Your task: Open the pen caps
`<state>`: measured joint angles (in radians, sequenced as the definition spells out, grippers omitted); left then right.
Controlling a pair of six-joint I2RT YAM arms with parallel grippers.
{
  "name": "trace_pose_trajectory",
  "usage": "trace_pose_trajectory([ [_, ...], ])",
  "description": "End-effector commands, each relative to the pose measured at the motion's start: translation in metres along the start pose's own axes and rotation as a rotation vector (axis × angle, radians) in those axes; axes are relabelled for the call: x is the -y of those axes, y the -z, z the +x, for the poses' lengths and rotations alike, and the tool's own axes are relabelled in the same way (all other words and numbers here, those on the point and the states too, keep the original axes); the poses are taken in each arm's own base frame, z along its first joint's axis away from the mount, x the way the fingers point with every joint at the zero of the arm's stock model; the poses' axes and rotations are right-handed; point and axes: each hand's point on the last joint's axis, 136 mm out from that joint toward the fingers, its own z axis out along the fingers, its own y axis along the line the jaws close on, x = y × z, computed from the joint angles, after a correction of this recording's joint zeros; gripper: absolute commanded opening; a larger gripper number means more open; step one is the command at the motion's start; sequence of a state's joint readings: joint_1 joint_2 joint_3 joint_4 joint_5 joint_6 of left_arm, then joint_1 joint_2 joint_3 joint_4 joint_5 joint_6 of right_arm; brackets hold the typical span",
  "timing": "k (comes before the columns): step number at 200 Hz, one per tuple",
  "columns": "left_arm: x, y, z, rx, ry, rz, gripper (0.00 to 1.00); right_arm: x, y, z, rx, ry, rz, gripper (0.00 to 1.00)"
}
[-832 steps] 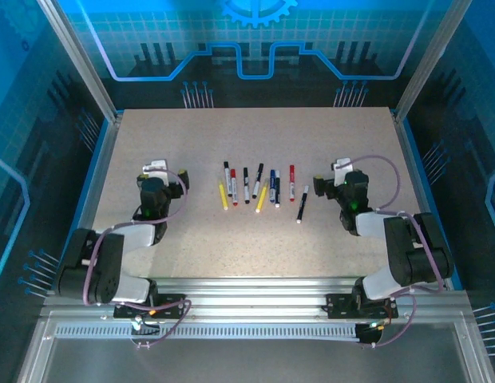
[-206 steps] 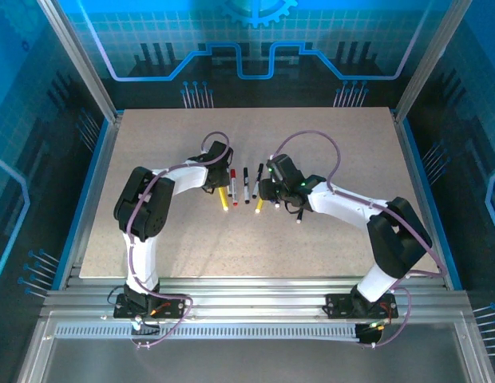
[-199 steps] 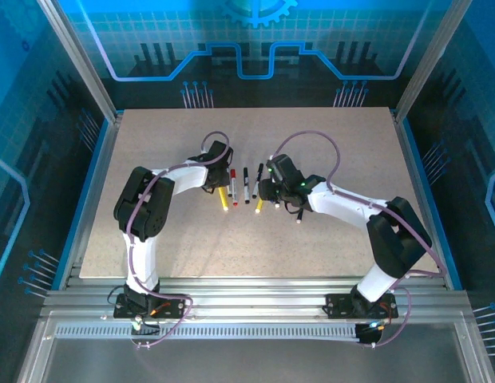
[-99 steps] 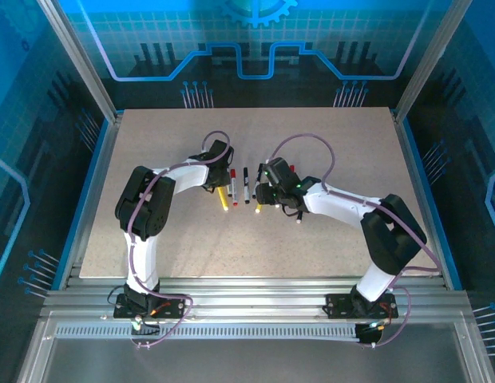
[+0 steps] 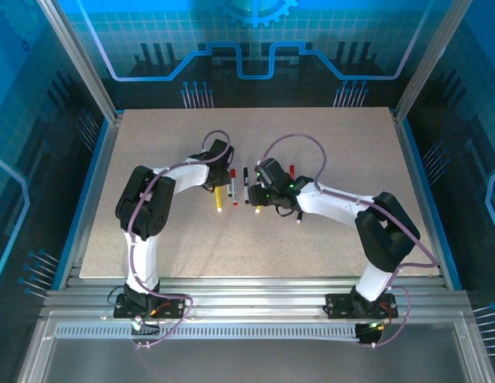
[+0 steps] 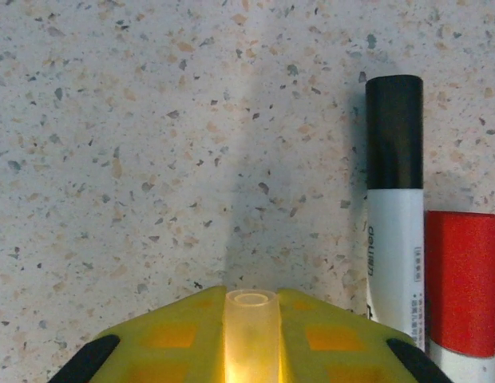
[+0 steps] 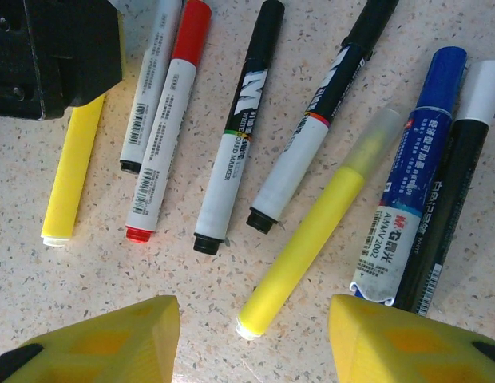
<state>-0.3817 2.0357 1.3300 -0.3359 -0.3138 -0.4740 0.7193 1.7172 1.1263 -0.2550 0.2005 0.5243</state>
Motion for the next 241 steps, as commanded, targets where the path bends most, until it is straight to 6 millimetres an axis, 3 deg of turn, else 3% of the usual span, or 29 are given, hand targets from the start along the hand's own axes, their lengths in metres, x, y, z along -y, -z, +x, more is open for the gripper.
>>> trace_pose_trajectory([
  [1,0.011,-0.005,0.008,-0.045,0.009,0.038,0.19,-0.008,-0.001,0.000,-0.019,0.008,-0.008,0.53],
  [38,0.017,0.003,0.001,-0.041,0.017,0.062,0.18,-0.015,-0.004,0.001,-0.030,0.015,-0.028,0.53],
  [92,0.028,0.037,-0.013,-0.020,0.031,0.143,0.17,-0.036,-0.010,0.002,-0.048,0.007,-0.134,0.55],
  [168,0.057,0.081,-0.022,-0.019,0.106,0.357,0.12,-0.084,-0.010,-0.006,-0.050,-0.131,-0.478,0.63],
  [188,0.063,0.088,-0.024,-0.019,0.117,0.395,0.05,-0.086,-0.010,-0.008,-0.043,-0.157,-0.512,0.64],
  [241,0.071,0.098,-0.026,-0.021,0.119,0.438,0.06,-0.082,-0.018,-0.009,-0.051,-0.176,-0.503,0.61],
])
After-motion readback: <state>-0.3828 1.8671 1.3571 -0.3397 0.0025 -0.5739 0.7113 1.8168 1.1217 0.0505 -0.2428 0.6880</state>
